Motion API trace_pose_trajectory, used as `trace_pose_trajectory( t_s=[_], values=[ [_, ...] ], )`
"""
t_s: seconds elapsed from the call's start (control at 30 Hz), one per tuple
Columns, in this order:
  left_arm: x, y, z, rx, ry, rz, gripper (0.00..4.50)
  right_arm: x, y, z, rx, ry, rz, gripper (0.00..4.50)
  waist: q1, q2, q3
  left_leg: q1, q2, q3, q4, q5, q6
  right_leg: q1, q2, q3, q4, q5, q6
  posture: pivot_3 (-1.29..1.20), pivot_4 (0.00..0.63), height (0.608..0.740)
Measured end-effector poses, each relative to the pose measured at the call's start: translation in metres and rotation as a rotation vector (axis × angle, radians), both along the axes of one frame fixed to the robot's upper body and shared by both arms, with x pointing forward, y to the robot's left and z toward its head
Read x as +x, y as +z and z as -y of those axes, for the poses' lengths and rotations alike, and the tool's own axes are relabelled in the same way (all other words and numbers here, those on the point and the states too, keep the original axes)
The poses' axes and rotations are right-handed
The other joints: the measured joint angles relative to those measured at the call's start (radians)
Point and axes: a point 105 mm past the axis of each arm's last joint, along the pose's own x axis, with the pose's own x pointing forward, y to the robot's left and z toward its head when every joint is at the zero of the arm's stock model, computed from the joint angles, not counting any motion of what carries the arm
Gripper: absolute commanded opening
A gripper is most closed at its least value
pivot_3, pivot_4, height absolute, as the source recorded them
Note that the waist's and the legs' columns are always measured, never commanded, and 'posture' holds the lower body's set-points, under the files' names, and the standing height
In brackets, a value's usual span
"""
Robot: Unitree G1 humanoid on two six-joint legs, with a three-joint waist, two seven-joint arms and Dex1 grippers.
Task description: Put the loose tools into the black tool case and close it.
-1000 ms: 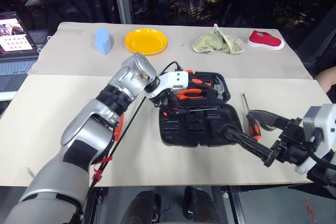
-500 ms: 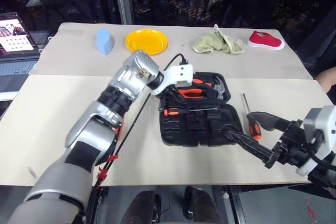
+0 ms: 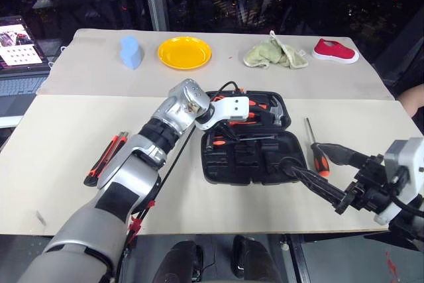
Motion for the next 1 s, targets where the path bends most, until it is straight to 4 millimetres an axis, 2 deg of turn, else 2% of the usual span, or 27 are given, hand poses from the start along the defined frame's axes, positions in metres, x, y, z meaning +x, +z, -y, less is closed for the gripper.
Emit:
trace_pose_trajectory(
  t_s=[0.33,0.43,0.53,0.57,0.63,0.7,0.73,0.83,0.9,0.97,1.0],
  values=[
    [0.002,-0.01,0.005,0.017,-0.057,0.084,0.04,-0.001,-0.001,0.001,0.012,-0.008,-0.005,4.5,0.005,0.003,-0.002,0.011,0.0,0.0,0.0,0.001,0.002,0.013,-0.002,0.0,-0.001,0.0,0.001,0.0,0.15,0.74],
    [0.001,-0.006,0.007,-0.116,0.001,-0.024,0.04,0.0,-0.003,0.004,0.024,-0.04,0.002,4.5,-0.002,0.003,-0.002,0.01,0.0,0.0,0.0,0.001,0.003,0.013,-0.002,0.0,-0.002,-0.004,0.008,0.0,0.15,0.74],
    [0.001,0.021,-0.001,-0.355,0.092,-0.183,0.04,0.003,-0.01,0.017,0.019,-0.142,-0.001,4.5,-0.009,0.003,-0.002,0.003,-0.001,0.0,0.0,0.002,0.001,0.0,0.0,-0.001,0.002,0.0,0.002,0.0,0.15,0.74],
    [0.001,0.032,-0.007,-0.408,0.104,-0.211,0.27,0.003,-0.015,0.023,0.028,-0.185,-0.015,4.5,-0.012,0.003,-0.002,0.002,-0.001,0.0,0.0,0.007,-0.007,-0.002,0.001,0.0,0.002,0.001,0.001,0.0,0.15,0.74],
    [-0.002,0.048,-0.026,-0.502,0.14,-0.269,0.72,0.0,-0.024,0.042,0.038,-0.291,-0.049,4.5,-0.016,0.007,-0.004,0.002,-0.001,0.0,-0.003,0.008,-0.009,-0.002,0.002,0.0,0.002,0.0,-0.001,0.0,0.15,0.74],
    [-0.01,0.055,-0.053,-0.581,0.179,-0.348,1.61,-0.01,-0.034,0.066,0.043,-0.41,-0.09,4.5,-0.02,0.01,-0.006,0.003,-0.001,0.0,-0.005,0.008,-0.008,-0.003,0.003,0.0,0.002,-0.001,-0.001,0.0,0.15,0.74],
    [-0.016,0.056,-0.065,-0.608,0.189,-0.375,1.83,-0.017,-0.039,0.077,0.046,-0.462,-0.111,4.5,-0.021,0.011,-0.006,0.003,-0.001,0.0,-0.007,0.008,-0.008,-0.003,0.002,0.0,0.001,-0.001,-0.001,0.0,0.15,0.74],
    [-0.049,0.062,-0.096,-0.672,0.14,-0.425,2.96,-0.049,-0.053,0.11,0.023,-0.588,-0.205,4.5,-0.022,0.012,-0.006,0.003,-0.002,0.0,-0.008,0.007,-0.008,-0.002,0.004,0.001,0.001,-0.002,0.0,0.0,0.15,0.74],
    [-0.071,0.073,-0.112,-0.655,0.113,-0.429,3.81,-0.07,-0.053,0.131,-0.021,-0.641,-0.245,4.5,-0.02,0.012,-0.006,0.005,-0.003,0.0,-0.007,0.004,-0.007,0.0,0.003,0.0,0.0,-0.003,0.002,0.0,0.15,0.74],
    [-0.081,0.079,-0.119,-0.641,0.1,-0.422,4.39,-0.078,-0.051,0.139,-0.038,-0.656,-0.254,4.5,-0.02,0.012,-0.006,0.009,-0.004,0.0,-0.007,0.0,-0.014,0.002,0.003,0.0,0.0,-0.004,0.003,0.0,0.15,0.74],
    [-0.093,0.078,-0.126,-0.601,0.09,-0.433,4.46,-0.085,-0.049,0.144,-0.051,-0.654,-0.266,4.5,-0.022,0.013,-0.005,0.012,-0.003,0.001,-0.007,-0.004,-0.01,0.003,0.002,0.001,-0.001,-0.006,0.006,0.0,0.15,0.74]
  ],
)
